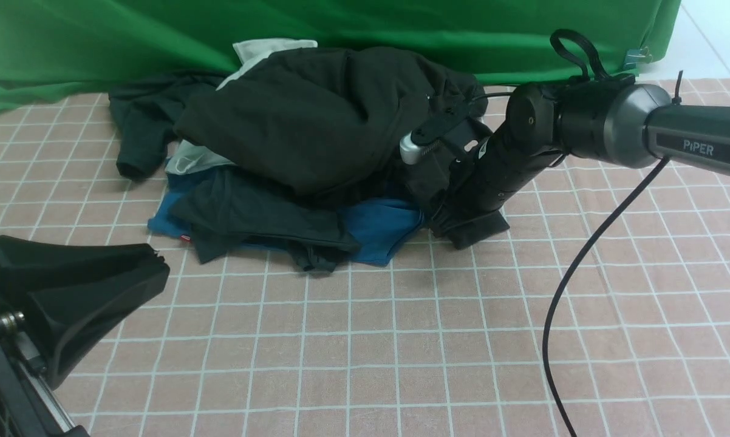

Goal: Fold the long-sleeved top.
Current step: Spread the long sleeves with your arms and place them on the tabletop

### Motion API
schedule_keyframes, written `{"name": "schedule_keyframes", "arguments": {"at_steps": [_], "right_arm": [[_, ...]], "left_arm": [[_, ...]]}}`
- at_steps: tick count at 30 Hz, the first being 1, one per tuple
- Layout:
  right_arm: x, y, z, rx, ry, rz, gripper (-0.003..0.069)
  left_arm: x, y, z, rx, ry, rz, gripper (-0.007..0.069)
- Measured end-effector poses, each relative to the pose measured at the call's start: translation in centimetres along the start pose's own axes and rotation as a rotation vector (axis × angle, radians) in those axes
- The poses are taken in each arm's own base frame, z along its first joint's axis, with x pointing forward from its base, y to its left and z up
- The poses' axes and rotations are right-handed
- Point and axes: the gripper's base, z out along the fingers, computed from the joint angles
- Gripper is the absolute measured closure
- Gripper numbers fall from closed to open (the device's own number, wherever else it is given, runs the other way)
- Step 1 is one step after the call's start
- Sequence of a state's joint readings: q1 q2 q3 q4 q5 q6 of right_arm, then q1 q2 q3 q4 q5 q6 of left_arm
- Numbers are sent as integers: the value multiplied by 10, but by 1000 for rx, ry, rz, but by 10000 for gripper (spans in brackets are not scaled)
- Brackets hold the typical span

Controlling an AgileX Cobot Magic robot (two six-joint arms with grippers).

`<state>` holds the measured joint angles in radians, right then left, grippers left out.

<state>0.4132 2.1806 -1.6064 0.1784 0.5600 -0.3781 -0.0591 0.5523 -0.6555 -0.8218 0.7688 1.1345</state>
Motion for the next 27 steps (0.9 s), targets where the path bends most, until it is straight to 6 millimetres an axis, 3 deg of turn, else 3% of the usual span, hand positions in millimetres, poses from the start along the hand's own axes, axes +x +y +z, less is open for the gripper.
{"name": "schedule_keyframes", "arguments": {"at_steps": [7,11,13,16,17,18,20,21,23,24,25,27], "right_arm": [[0,0,0,-1,1,-10,568],[1,1,-4,-14,27,-29,572],[0,3,-16,-30,55,-54,572],[-6,4,-41,-35,46,-66,572],[-13,6,-63,-31,19,-72,572],[-15,6,-70,-29,10,-73,572],[-25,7,-113,-5,-63,-84,572],[-25,7,-113,-4,-61,-82,572],[-31,10,-158,21,-138,-77,572],[-31,10,-165,25,-149,-77,572],[-32,13,-196,40,-192,-74,572],[-31,15,-215,47,-216,-75,572]], "left_arm": [[0,0,0,0,0,0,613],[0,0,0,0,1,1,613],[0,0,0,-1,2,3,613],[0,0,0,1,3,3,613],[1,0,1,3,6,-1,613],[1,0,1,3,7,-1,613],[2,2,5,12,22,-34,613],[2,3,6,15,26,-39,613],[5,5,14,45,64,-78,613],[6,5,14,48,67,-80,613],[8,7,20,69,95,-96,613],[10,8,23,78,108,-105,613]]}}
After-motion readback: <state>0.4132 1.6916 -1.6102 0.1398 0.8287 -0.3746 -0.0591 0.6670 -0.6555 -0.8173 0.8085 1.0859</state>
